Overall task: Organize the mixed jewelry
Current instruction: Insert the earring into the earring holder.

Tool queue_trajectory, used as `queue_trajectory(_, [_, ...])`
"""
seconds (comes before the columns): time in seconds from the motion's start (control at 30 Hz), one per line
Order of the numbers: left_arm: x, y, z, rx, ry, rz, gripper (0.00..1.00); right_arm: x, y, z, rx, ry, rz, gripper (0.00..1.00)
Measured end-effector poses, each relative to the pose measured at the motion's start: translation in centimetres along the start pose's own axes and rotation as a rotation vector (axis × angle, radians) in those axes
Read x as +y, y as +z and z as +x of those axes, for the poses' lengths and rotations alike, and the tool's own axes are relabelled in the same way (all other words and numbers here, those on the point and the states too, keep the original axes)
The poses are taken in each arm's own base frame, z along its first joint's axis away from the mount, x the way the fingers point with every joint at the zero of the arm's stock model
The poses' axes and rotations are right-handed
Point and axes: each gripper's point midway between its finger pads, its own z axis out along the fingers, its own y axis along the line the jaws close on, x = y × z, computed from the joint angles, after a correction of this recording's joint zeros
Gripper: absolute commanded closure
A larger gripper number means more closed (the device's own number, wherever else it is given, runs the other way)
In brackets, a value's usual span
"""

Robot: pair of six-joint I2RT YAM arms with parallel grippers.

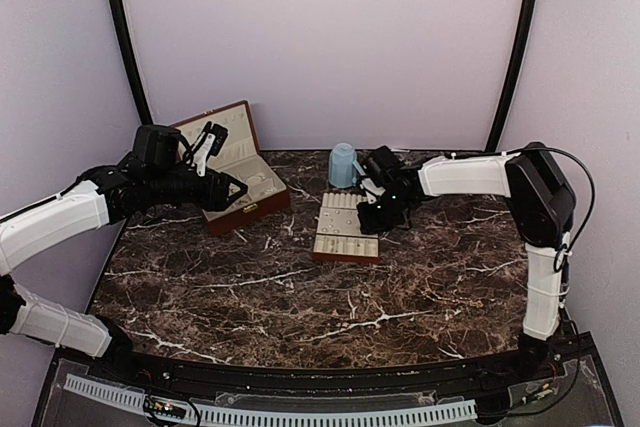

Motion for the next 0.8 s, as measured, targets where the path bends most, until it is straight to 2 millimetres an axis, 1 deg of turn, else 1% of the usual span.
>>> queue_trajectory(0.23, [0.0, 0.0, 0.0, 0.0, 0.0, 0.0, 0.41, 0.42, 0.39, -0.19, 0.011, -0.05, 0.057, 0.89])
queue_trajectory(0.43, [0.0, 0.0, 0.01, 0.0, 0.0, 0.0, 0.41, 0.45, 0.44, -0.19, 0.015, -0.077, 0.096, 0.87])
queue_trajectory(0.8, [0.01, 0.0, 0.01, 0.0, 0.0, 0.0, 0.41, 0.26, 0.13, -0.88, -0.004, -0.077, 0.132, 0.73])
